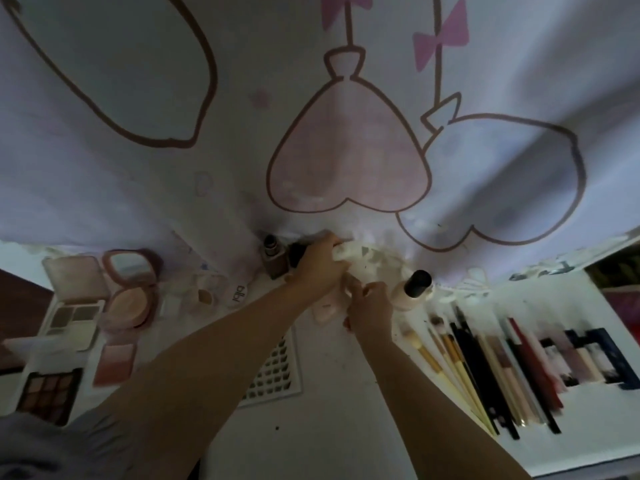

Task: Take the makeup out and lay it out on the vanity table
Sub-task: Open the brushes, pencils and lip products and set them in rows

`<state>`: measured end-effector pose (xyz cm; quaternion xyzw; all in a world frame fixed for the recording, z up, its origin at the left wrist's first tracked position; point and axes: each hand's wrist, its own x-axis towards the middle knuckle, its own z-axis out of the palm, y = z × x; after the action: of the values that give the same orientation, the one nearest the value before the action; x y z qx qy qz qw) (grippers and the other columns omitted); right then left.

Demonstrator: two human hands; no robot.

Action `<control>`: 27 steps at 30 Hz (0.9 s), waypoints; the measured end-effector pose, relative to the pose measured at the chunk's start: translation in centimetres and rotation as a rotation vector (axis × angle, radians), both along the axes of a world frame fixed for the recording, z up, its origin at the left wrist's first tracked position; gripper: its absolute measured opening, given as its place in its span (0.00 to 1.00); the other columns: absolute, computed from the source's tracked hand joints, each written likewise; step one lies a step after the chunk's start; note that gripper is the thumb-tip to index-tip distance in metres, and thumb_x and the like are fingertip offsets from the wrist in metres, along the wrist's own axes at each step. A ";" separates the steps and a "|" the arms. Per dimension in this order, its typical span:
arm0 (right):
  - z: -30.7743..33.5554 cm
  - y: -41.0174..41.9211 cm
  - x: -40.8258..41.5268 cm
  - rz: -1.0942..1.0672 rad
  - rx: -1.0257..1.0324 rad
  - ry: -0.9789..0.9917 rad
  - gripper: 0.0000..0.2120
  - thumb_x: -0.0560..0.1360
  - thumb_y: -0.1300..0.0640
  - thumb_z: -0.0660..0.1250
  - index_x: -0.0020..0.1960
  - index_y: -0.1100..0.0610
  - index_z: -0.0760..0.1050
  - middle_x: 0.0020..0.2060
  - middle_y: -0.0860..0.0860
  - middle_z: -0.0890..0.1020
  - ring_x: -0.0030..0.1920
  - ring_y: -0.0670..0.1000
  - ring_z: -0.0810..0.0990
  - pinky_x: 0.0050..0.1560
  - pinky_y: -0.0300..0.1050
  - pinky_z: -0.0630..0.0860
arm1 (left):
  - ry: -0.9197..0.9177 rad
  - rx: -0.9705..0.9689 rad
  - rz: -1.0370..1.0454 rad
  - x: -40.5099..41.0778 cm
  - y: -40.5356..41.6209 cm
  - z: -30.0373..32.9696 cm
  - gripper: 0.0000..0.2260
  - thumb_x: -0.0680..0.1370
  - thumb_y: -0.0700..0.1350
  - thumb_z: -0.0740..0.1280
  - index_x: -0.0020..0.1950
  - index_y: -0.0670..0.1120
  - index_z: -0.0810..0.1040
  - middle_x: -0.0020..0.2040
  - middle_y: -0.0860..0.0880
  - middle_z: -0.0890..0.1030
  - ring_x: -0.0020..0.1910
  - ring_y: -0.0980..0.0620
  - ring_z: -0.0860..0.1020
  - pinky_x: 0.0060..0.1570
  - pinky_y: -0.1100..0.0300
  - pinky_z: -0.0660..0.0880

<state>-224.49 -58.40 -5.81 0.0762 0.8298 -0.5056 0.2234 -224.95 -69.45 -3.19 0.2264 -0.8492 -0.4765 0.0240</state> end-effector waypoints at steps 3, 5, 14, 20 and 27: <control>-0.5 -0.6 -0.8 0.008 -0.020 -0.006 0.07 0.80 0.56 0.57 0.52 0.59 0.64 0.37 0.61 0.77 0.26 0.54 0.75 0.23 0.40 0.71 | 0.046 -0.061 0.001 -0.2 -0.6 -1.1 0.06 0.75 0.39 0.65 0.51 0.41 0.74 0.51 0.43 0.79 0.50 0.47 0.77 0.46 0.59 0.72; -0.5 -0.8 -1.1 -0.007 -0.059 -0.016 0.12 0.79 0.55 0.58 0.59 0.61 0.66 0.43 0.62 0.78 0.34 0.58 0.78 0.31 0.46 0.76 | 0.043 -0.088 -0.005 -0.5 -1.0 -1.5 0.04 0.75 0.41 0.65 0.49 0.43 0.73 0.50 0.44 0.79 0.50 0.46 0.78 0.47 0.58 0.73; 8.0 3.0 -0.7 0.426 0.201 0.266 0.13 0.80 0.58 0.56 0.60 0.59 0.74 0.38 0.53 0.79 0.32 0.52 0.77 0.37 0.49 0.79 | 0.322 -0.202 0.078 3.0 2.1 1.6 0.19 0.77 0.37 0.58 0.68 0.41 0.68 0.64 0.44 0.71 0.63 0.50 0.69 0.61 0.70 0.60; 12.1 8.0 -4.5 0.748 0.840 0.576 0.16 0.80 0.45 0.55 0.58 0.53 0.72 0.49 0.53 0.76 0.48 0.54 0.78 0.48 0.48 0.76 | 0.076 0.073 -0.169 4.0 9.0 -2.0 0.23 0.77 0.42 0.65 0.71 0.46 0.65 0.68 0.50 0.70 0.67 0.54 0.68 0.64 0.63 0.65; 8.8 7.7 -5.2 0.856 0.869 0.510 0.13 0.81 0.48 0.54 0.49 0.58 0.67 0.40 0.51 0.73 0.43 0.54 0.76 0.44 0.44 0.67 | 0.048 0.308 -0.099 1.0 10.7 -2.9 0.07 0.74 0.42 0.69 0.45 0.54 0.73 0.43 0.57 0.77 0.47 0.55 0.76 0.45 0.64 0.71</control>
<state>-229.71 -50.65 2.95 -0.2992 0.9423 0.0066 0.1502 -223.92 -58.75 -6.09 0.1738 -0.7754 -0.6069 -0.0142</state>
